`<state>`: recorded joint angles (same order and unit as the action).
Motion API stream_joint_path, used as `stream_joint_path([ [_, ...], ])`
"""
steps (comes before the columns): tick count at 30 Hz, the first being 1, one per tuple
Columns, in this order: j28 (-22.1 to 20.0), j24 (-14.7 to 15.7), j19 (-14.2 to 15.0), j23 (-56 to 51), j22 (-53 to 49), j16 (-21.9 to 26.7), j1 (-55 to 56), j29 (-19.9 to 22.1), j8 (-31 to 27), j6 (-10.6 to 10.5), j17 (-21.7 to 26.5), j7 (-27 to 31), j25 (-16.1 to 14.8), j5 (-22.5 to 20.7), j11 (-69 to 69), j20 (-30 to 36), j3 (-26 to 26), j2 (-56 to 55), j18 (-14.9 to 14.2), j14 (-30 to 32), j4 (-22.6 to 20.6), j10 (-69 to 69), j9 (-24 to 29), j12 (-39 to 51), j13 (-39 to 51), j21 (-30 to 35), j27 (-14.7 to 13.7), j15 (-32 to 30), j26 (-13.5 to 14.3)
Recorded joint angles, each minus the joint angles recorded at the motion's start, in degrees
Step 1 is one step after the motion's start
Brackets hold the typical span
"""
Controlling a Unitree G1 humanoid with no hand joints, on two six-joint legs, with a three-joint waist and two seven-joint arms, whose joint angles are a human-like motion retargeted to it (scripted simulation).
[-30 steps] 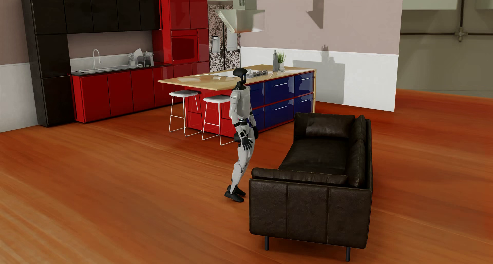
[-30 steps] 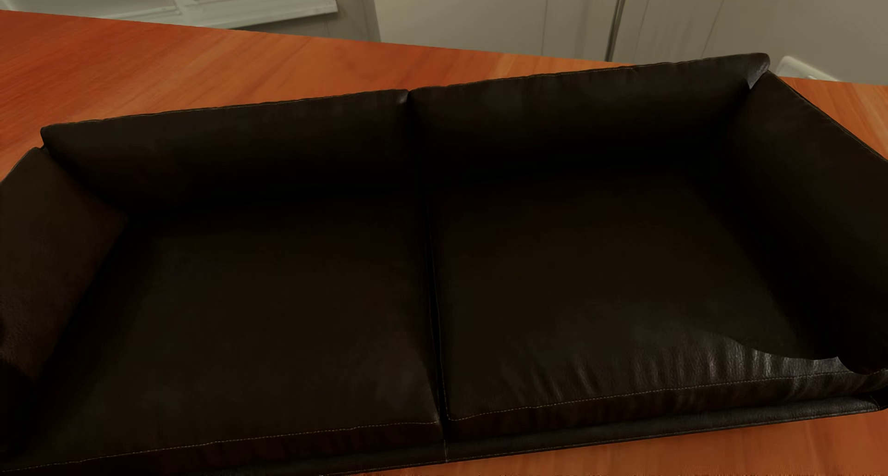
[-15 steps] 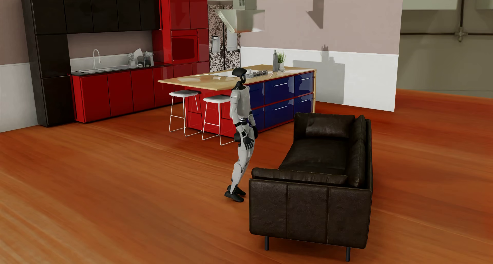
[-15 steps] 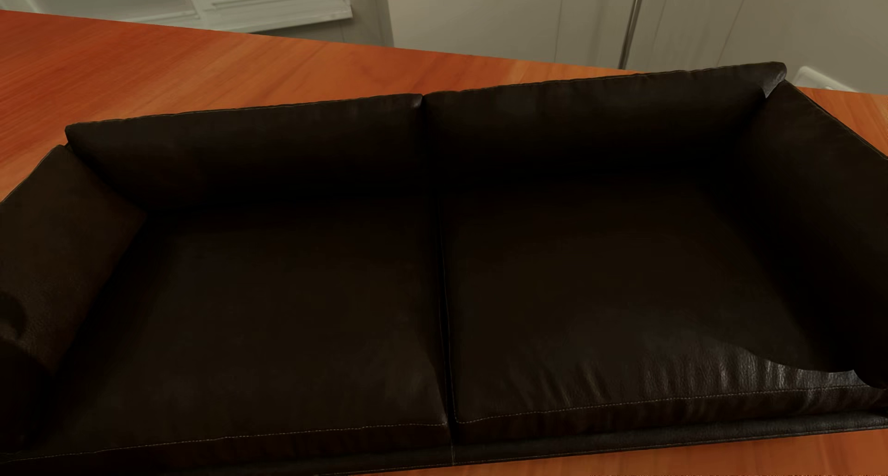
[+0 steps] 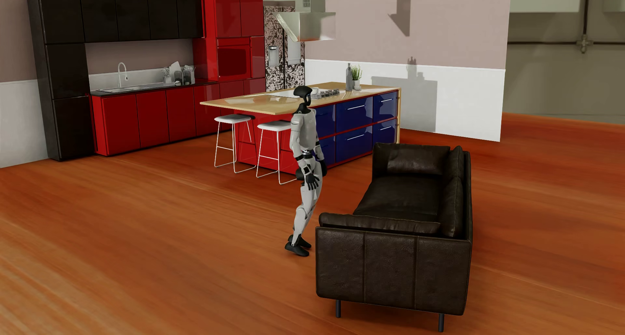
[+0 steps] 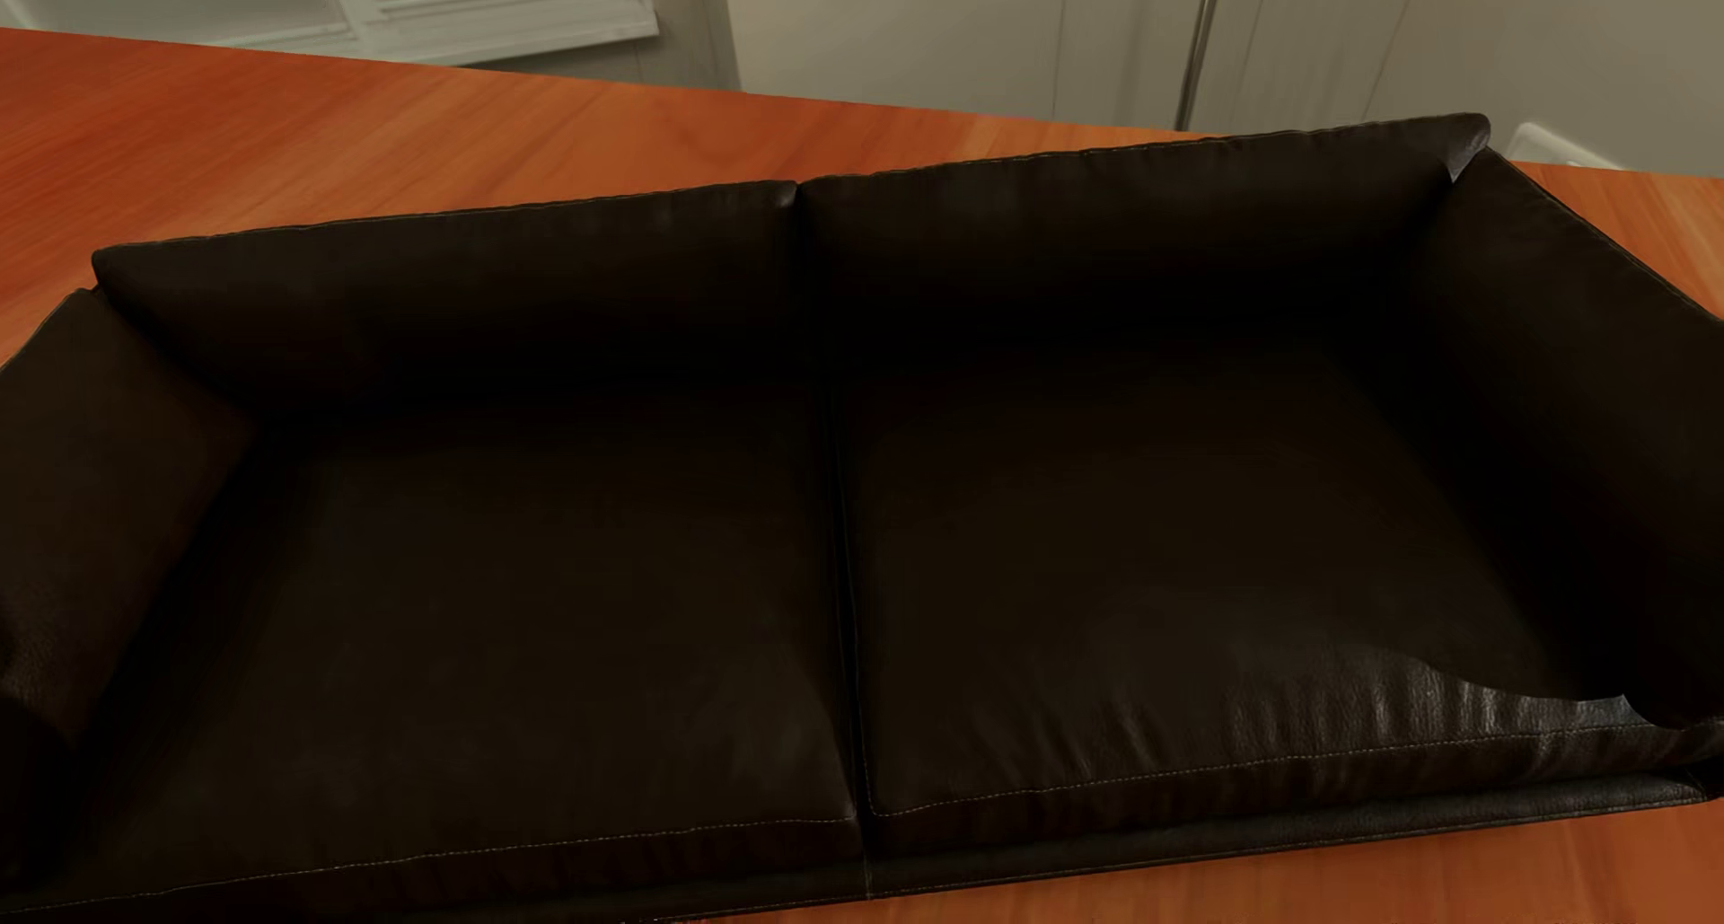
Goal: Stand still
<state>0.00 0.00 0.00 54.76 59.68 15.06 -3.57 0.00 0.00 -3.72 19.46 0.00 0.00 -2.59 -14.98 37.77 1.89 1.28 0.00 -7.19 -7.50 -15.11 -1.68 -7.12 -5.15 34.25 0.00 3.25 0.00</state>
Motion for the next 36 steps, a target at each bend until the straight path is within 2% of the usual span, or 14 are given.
stream_joint_path([
  [12, 0.0, 0.0, 0.0, -0.4, -0.5, 0.2, -0.8, 0.0, 0.0, 0.1, 0.0, 0.0, 0.0, -0.1, 2.0, 1.1, 0.9, 1.9, 0.0, 0.6, 0.3, 1.2, -0.2, -0.1, 0.2, 0.8, 0.0, 0.9, 0.0],
  [18, 0.0, 0.0, 0.0, -0.4, -0.6, 0.1, -1.1, 0.0, 0.0, 0.1, -0.5, 0.0, 0.0, -0.3, 1.4, 0.1, 0.9, 2.0, 0.0, 0.1, 0.5, 0.6, -0.6, -0.4, -0.4, -0.8, 0.0, 0.5, 0.0],
  [27, 0.0, 0.0, 0.0, -0.7, -0.5, 0.2, -0.9, 0.0, 0.0, 0.9, -0.7, 0.0, 0.0, -0.3, 1.4, -0.9, 0.8, 1.7, 0.0, 0.2, 0.5, 0.6, -0.6, -1.0, -0.6, -0.4, 0.0, 0.4, 0.0],
  [28, 0.0, 0.0, 0.0, -0.5, -0.9, 0.5, -1.9, 0.0, 0.0, 0.8, -0.6, 0.0, 0.0, -0.4, 1.6, 0.5, 0.9, 2.6, 0.0, 0.3, 0.6, 1.2, -0.2, -1.1, -0.5, 0.5, 0.0, 0.4, 0.0],
  [36, 0.0, 0.0, 0.0, -0.5, 0.1, 0.8, -1.0, 0.0, 0.0, 1.5, -0.6, 0.0, 0.0, -0.2, 1.3, -1.5, 0.6, 1.7, 0.0, 0.3, 0.7, 0.8, -0.3, -1.0, -0.4, -1.1, 0.0, -0.2, 0.0],
])
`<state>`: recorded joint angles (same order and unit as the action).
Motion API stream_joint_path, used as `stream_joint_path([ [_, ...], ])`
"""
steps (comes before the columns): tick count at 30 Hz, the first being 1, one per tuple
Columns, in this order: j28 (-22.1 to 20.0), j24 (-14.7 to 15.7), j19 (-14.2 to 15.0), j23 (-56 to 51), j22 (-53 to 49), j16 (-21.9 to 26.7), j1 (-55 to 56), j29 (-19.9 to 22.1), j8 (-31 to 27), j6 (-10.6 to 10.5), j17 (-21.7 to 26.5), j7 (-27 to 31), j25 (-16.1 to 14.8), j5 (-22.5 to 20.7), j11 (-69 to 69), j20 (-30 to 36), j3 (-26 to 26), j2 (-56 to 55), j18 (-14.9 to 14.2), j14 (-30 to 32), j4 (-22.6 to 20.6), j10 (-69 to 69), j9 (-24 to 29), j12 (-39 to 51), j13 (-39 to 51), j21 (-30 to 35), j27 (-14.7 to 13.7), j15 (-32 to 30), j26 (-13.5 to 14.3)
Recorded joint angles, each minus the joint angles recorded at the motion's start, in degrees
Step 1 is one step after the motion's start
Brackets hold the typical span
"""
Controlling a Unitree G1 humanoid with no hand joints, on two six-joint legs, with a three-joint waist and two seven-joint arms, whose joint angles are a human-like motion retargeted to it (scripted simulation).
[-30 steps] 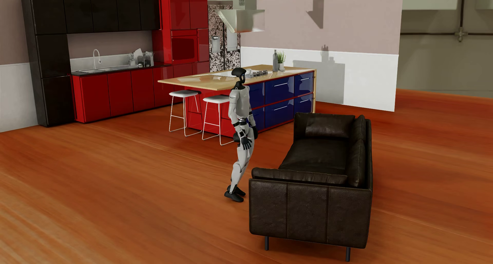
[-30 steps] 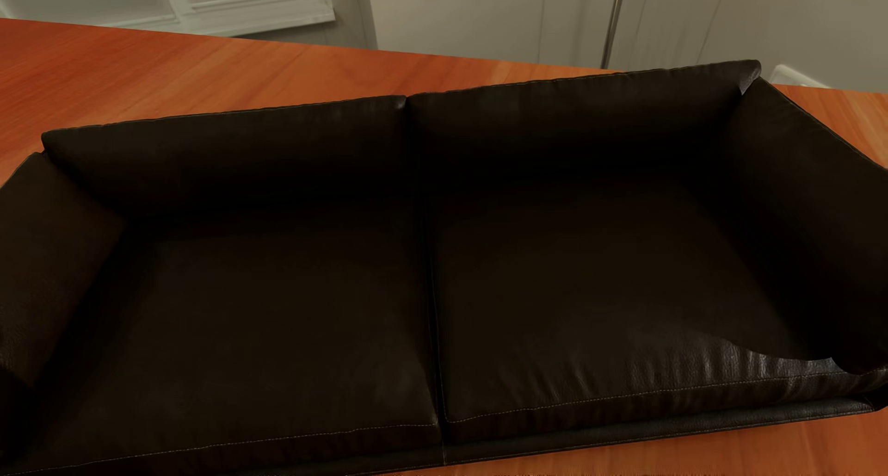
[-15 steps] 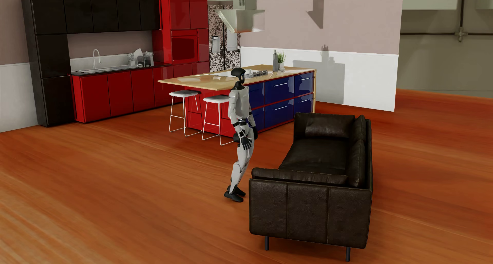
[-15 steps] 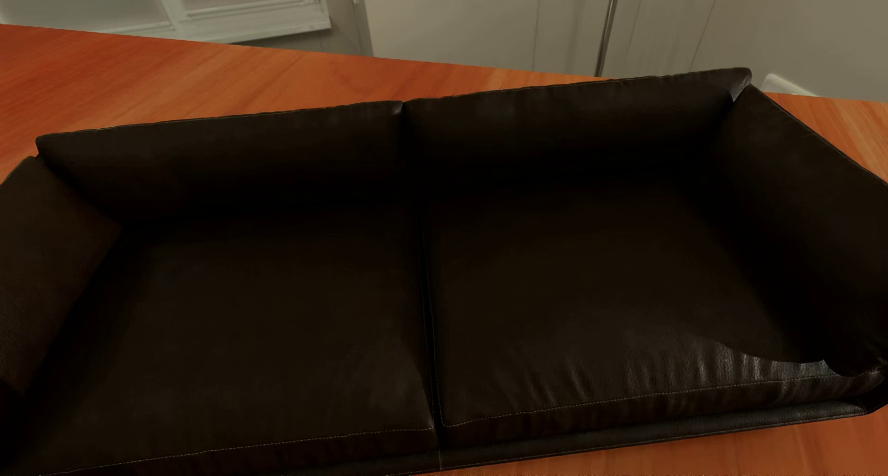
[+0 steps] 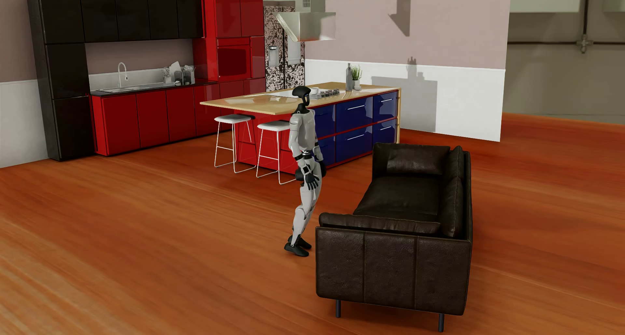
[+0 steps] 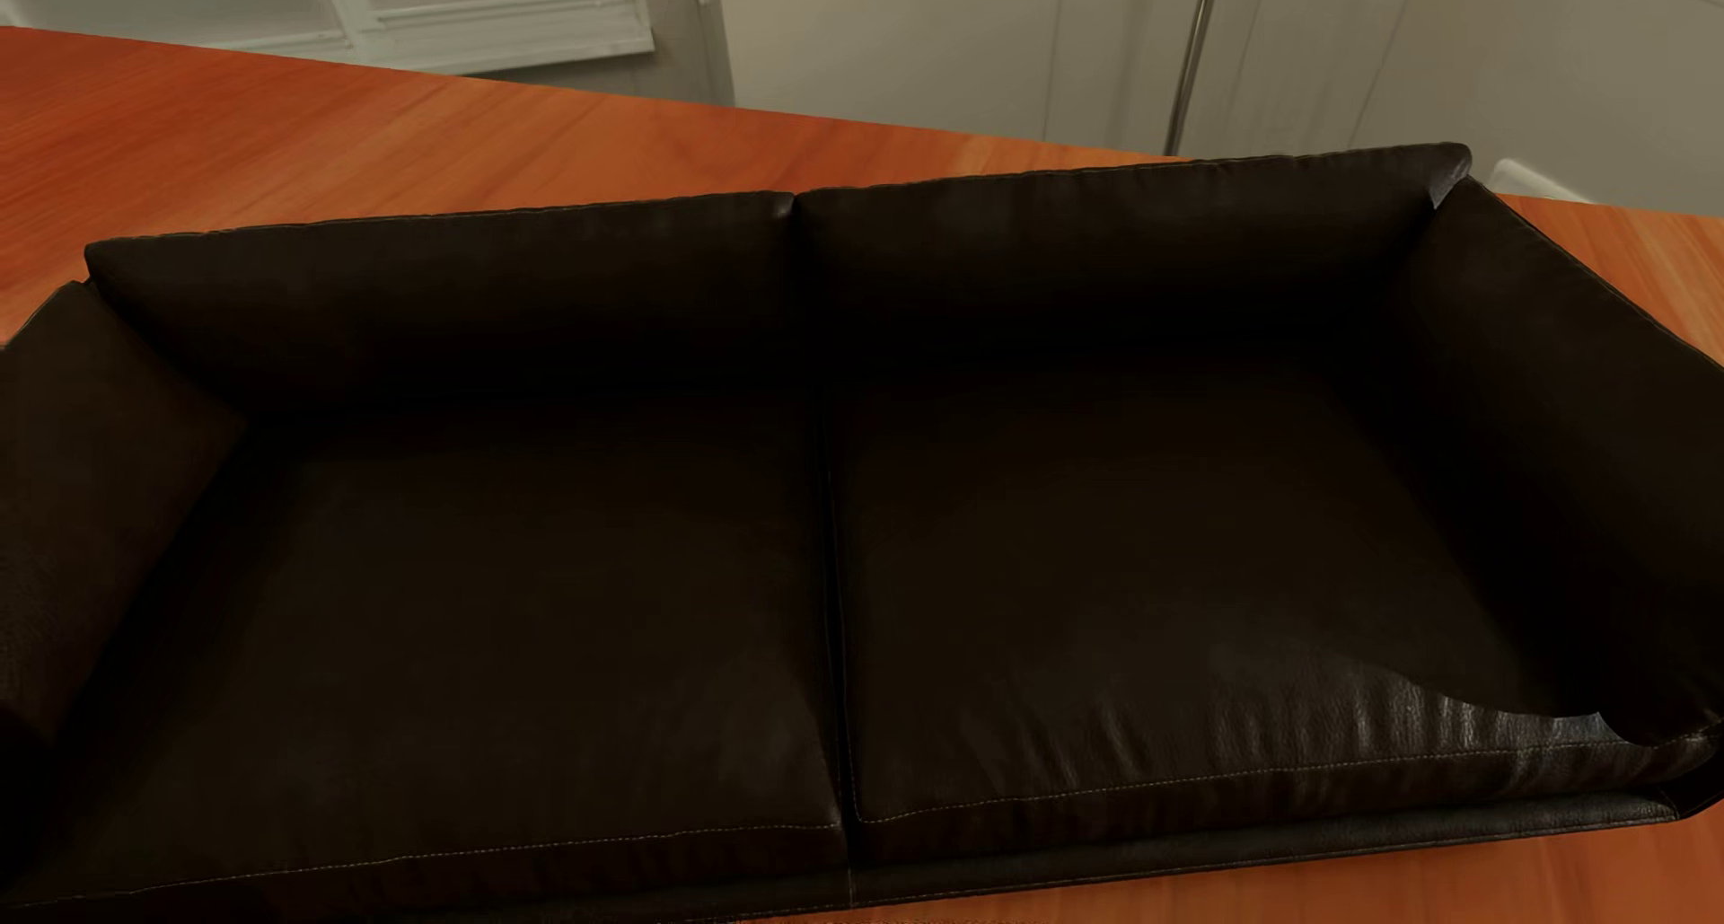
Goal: Stand still
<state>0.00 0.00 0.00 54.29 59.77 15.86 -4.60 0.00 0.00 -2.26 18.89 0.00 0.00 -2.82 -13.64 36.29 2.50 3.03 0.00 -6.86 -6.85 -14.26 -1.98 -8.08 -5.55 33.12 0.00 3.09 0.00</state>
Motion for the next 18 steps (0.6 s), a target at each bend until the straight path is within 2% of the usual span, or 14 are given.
stream_joint_path([
  [5, 0.0, 0.0, 0.0, 0.5, 0.9, 0.2, 0.0, 0.0, 0.0, -0.1, 0.2, 0.0, 0.0, -0.1, 0.0, 1.7, 0.0, 0.1, 0.0, 0.0, 0.0, 0.1, 0.2, -0.1, -0.2, 0.1, 0.0, -0.4, 0.0],
  [18, 0.0, 0.0, 0.0, -0.1, 0.9, -0.2, 0.2, 0.0, 0.0, -0.2, 0.0, 0.0, 0.0, -0.2, -0.5, 0.8, 0.0, 0.0, 0.0, -0.6, 0.1, -1.2, 0.5, 0.0, -0.3, 0.6, 0.0, -0.9, 0.0],
])
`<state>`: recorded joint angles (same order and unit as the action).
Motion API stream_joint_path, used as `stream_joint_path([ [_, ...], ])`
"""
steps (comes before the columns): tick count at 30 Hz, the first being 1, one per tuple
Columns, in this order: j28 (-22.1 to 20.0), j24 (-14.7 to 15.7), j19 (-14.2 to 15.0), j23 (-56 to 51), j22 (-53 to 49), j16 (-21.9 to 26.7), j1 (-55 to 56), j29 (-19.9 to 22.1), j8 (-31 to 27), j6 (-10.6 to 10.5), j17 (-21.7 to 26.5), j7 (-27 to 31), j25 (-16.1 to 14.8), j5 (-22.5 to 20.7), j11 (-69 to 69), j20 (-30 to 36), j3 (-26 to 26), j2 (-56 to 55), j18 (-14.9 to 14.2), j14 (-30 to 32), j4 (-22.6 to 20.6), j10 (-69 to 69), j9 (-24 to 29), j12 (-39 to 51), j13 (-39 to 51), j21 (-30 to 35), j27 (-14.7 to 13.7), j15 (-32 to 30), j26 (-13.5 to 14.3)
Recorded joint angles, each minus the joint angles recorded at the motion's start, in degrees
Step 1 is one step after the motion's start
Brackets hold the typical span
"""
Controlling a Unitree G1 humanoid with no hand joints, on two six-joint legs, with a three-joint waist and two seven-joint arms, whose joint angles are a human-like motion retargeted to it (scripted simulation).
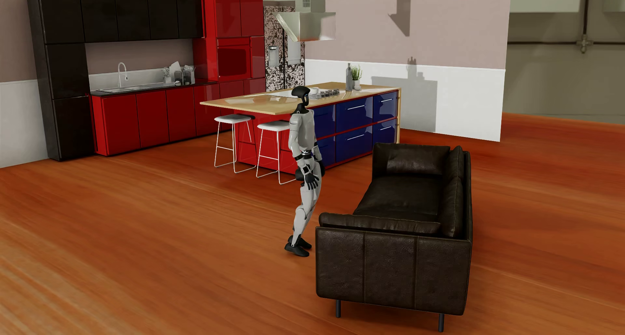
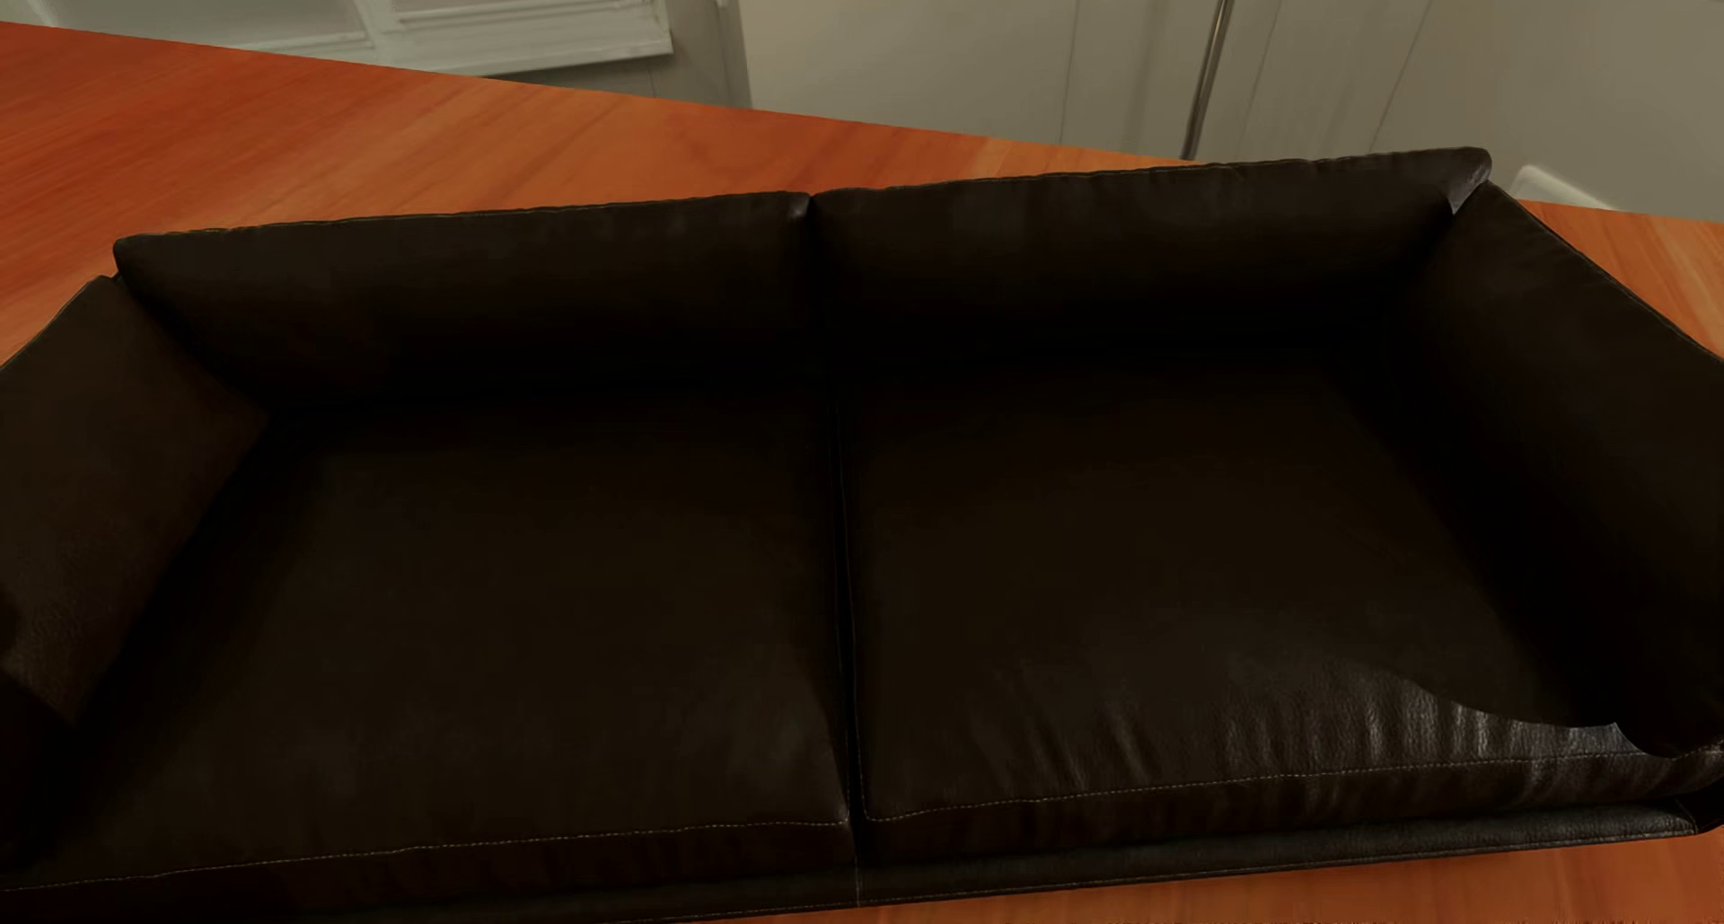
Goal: Stand still
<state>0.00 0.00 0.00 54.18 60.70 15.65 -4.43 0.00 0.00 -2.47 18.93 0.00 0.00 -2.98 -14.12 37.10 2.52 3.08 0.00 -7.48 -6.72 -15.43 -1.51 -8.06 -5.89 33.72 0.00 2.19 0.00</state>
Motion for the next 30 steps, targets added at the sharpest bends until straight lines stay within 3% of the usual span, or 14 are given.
stream_joint_path([
  [14, 0.0, 0.0, 0.0, -0.2, -0.7, 0.6, 0.2, 0.0, 0.0, 0.7, 0.0, 0.0, 0.0, -0.3, 0.1, 0.6, 0.4, -0.1, 0.0, 0.0, 0.3, 0.0, 0.2, -0.3, -0.3, 0.7, 0.0, -0.1, 0.0],
  [30, 0.0, 0.0, 0.0, 0.1, -2.9, 0.5, 0.4, 0.0, 0.0, -1.4, 1.4, 0.0, 0.0, -0.6, 0.5, 1.4, 1.8, -0.3, 0.0, 0.3, 0.3, 1.1, 0.6, 0.3, 1.0, 1.4, 0.0, 0.1, 0.0],
])
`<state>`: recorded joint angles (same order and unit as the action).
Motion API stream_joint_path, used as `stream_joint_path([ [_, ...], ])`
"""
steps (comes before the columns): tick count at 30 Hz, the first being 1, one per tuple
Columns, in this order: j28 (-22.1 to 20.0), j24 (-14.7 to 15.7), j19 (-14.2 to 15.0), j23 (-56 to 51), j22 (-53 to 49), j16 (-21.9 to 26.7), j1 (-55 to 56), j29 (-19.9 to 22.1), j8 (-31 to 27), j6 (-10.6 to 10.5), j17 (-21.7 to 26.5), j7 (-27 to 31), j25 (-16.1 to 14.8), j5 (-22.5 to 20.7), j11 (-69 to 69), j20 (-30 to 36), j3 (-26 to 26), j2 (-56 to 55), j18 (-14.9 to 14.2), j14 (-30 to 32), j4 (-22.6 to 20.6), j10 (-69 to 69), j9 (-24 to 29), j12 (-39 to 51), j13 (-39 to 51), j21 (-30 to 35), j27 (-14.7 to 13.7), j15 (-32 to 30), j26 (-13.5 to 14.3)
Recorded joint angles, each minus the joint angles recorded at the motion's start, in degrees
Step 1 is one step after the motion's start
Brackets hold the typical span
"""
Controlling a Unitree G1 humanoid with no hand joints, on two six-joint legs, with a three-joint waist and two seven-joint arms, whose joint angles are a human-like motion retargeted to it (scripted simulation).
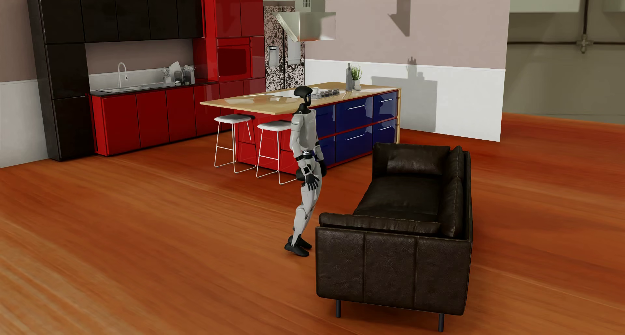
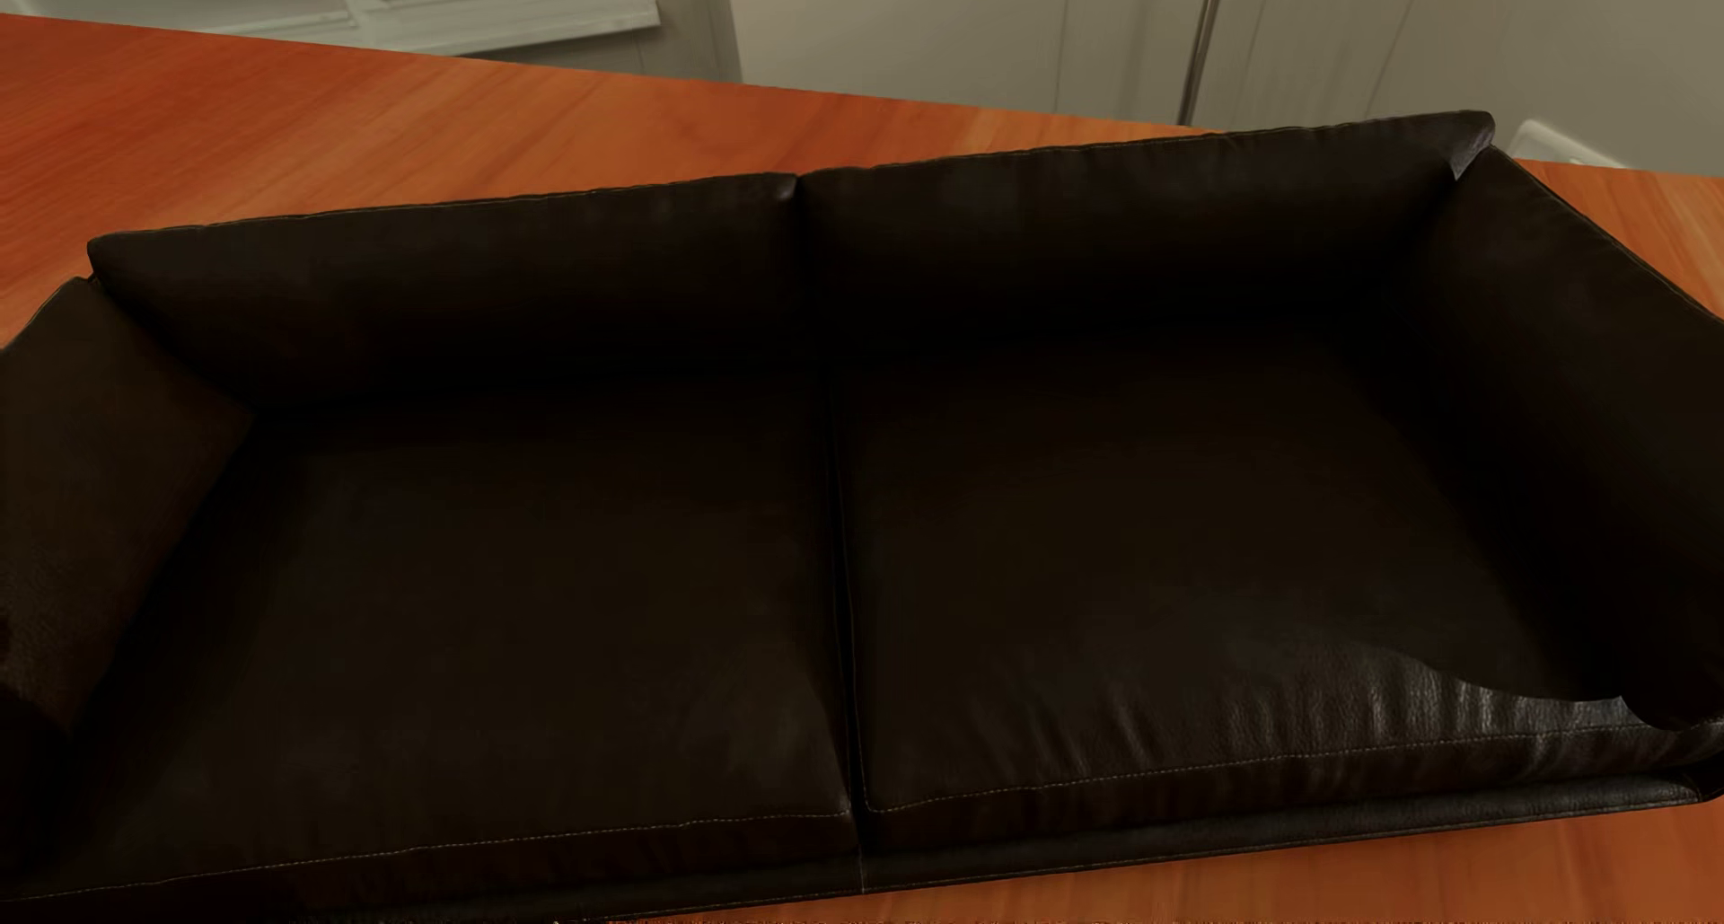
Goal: Stand still
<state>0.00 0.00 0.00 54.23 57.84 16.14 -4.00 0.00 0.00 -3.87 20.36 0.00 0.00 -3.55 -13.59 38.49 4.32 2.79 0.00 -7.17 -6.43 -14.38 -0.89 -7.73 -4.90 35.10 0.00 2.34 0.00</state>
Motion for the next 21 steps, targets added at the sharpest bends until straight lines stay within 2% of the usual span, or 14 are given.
stream_joint_path([
  [21, 0.0, 0.0, 0.0, -0.2, -0.2, 0.0, -0.1, 0.0, 0.0, 0.1, -0.2, 0.0, 0.0, -0.2, 0.8, 0.6, -0.3, 0.6, 0.0, 0.3, 0.2, 0.8, 0.1, -0.1, 0.5, 0.0, 0.0, 0.2, 0.0],
])
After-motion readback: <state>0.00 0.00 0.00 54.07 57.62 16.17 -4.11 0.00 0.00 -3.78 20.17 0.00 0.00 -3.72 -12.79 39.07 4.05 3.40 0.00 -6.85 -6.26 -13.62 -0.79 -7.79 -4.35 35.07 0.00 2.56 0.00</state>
